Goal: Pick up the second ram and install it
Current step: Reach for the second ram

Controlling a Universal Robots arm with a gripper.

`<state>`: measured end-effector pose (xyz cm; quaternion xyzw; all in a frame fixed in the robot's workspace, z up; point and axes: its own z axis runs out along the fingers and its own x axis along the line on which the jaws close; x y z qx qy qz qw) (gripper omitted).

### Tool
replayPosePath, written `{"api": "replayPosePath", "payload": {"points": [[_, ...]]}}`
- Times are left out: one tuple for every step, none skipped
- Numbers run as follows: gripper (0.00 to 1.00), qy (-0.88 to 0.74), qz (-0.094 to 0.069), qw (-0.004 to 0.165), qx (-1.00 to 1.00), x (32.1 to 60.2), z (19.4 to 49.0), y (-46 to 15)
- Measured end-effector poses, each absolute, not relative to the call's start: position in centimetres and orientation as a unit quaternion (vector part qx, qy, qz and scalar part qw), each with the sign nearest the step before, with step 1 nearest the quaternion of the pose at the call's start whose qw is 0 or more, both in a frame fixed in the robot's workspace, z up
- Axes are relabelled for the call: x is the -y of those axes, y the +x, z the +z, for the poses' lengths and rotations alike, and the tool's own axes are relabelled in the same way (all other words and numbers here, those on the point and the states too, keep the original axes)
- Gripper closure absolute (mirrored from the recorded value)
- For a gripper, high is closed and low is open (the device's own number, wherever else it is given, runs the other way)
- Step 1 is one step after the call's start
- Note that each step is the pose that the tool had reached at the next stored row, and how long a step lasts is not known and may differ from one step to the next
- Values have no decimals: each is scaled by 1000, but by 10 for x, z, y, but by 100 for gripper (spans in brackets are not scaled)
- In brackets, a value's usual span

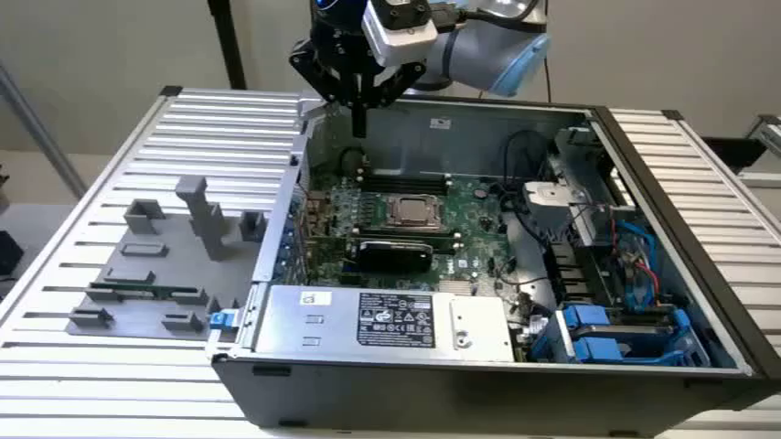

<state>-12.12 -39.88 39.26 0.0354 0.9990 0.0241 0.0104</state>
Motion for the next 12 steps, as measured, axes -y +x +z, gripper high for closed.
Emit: {"api": "replayPosePath", "payload": {"points": [[100, 35, 24, 10, -999, 399, 393, -121], [100, 35, 24, 10, -999, 399, 393, -121], [100, 35, 24, 10, -999, 399, 393, -121], [100, 35, 24, 10, -999, 399, 393, -121], [100, 35, 24, 10, -999, 399, 393, -121], [100, 35, 24, 10, -999, 399, 393, -121], [100, 35, 24, 10, -999, 399, 393, -121], [100, 35, 24, 10, -999, 399, 393, -121], [100, 35, 24, 10, -999, 399, 393, -121], [100, 35, 24, 10, -999, 399, 393, -121], [100, 35, 24, 10, -999, 399, 393, -121], [100, 35, 24, 10, -999, 399, 393, -122]]}}
